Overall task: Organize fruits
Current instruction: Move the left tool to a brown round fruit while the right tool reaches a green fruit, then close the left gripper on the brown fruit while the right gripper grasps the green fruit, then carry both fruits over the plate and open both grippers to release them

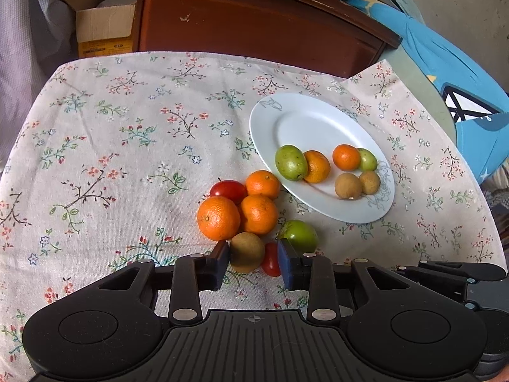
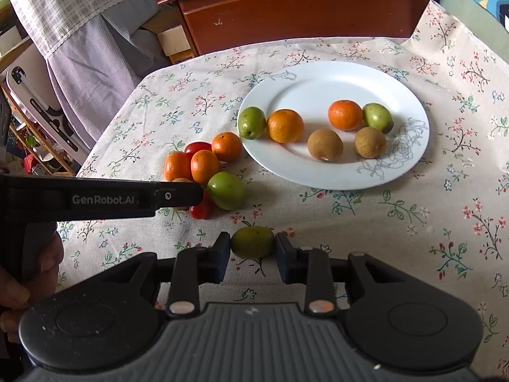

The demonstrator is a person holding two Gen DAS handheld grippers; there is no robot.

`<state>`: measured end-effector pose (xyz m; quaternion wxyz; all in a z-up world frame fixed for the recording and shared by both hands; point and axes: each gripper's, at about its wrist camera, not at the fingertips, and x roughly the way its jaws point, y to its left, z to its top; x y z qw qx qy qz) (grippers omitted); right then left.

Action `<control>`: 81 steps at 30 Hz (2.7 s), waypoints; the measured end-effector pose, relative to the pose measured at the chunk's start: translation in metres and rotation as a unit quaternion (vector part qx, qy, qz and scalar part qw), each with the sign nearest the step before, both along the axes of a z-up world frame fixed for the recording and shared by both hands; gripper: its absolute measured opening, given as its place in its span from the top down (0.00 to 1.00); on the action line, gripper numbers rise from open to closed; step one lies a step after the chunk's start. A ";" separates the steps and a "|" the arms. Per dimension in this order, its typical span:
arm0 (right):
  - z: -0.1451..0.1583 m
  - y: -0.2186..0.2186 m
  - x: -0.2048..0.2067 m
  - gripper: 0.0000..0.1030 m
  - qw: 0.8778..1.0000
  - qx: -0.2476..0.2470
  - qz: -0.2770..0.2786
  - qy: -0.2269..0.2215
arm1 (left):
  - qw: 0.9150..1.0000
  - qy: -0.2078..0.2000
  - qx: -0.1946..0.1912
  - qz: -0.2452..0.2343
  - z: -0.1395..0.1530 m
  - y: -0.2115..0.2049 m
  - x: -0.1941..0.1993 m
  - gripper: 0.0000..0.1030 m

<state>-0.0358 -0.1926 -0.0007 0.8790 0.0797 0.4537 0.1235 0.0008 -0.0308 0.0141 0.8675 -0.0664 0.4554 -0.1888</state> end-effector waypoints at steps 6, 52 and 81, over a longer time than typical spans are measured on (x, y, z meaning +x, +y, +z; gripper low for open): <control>0.001 0.001 0.001 0.70 1.000 0.004 -0.001 0.000 | 1.000 -0.008 0.012 -0.012 0.005 0.000 -0.004 0.79; 0.071 -0.049 0.024 0.70 0.990 0.065 -0.079 -0.099 | 0.993 -0.114 -0.015 -0.031 0.079 -0.018 0.010 0.79; 0.026 -0.082 0.096 0.70 0.983 0.093 -0.151 -0.052 | 0.996 -0.052 -0.040 -0.052 0.027 -0.049 0.092 0.79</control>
